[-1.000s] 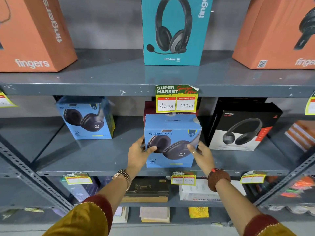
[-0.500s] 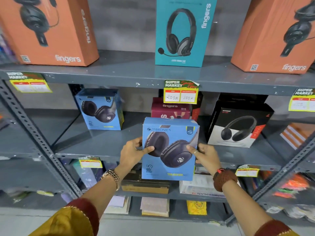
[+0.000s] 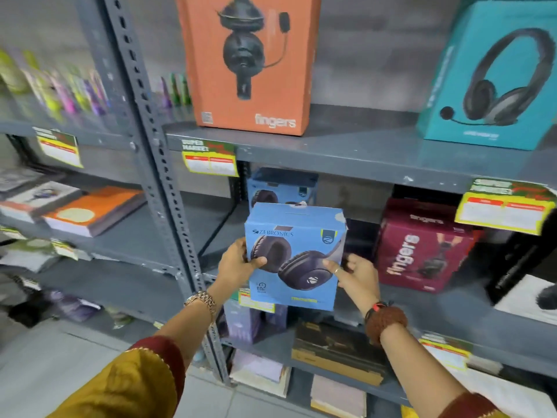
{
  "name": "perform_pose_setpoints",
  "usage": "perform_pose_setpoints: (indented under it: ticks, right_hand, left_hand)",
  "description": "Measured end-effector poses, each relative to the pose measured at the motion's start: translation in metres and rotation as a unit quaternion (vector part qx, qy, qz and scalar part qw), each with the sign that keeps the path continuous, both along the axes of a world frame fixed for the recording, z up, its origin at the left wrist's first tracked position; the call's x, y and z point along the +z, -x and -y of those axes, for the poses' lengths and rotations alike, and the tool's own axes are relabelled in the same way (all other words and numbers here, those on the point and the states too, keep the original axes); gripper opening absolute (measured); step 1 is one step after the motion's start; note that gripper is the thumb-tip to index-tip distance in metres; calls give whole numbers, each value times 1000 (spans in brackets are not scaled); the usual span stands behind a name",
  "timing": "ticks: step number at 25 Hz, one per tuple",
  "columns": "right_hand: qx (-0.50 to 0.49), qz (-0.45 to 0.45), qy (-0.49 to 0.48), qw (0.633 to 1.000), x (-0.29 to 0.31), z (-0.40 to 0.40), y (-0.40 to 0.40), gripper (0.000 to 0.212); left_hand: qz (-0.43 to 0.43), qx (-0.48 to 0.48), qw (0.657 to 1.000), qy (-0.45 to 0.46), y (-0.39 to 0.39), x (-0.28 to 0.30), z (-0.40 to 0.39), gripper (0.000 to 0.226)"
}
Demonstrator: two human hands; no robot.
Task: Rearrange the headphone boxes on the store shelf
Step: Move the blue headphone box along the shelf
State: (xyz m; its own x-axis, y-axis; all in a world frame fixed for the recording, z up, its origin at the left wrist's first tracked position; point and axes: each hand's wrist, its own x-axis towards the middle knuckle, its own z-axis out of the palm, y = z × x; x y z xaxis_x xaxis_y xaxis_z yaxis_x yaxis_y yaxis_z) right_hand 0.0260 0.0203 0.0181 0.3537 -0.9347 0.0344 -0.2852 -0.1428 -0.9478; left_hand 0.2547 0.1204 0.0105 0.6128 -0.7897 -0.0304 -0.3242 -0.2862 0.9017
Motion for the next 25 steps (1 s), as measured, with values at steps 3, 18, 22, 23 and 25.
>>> perform_pose_setpoints:
  ticks: [3,18,22,23,25]
  right_hand:
    - [-8,20,-14,1000,-12,7,-59,15]
    - [-62,-46,-34,996,-50,44,-64,48]
    - [-119,-64,-60,989,-61,52,13,35]
    - [-134,-72,-63,986,-64,56,37,33]
    - [-165,-87,-78,979,-72,65,76,31]
  left_hand:
    - [2,-1,1000,2,-51,5,12,51]
    - [-58,-2,998,27,-94,-33,42,46]
    - [-79,80,994,4,-67,-64,30,30]
    - [-88,91,992,2,-51,-69,30,30]
    - [-91,111,989,-18,-21,-80,32,30]
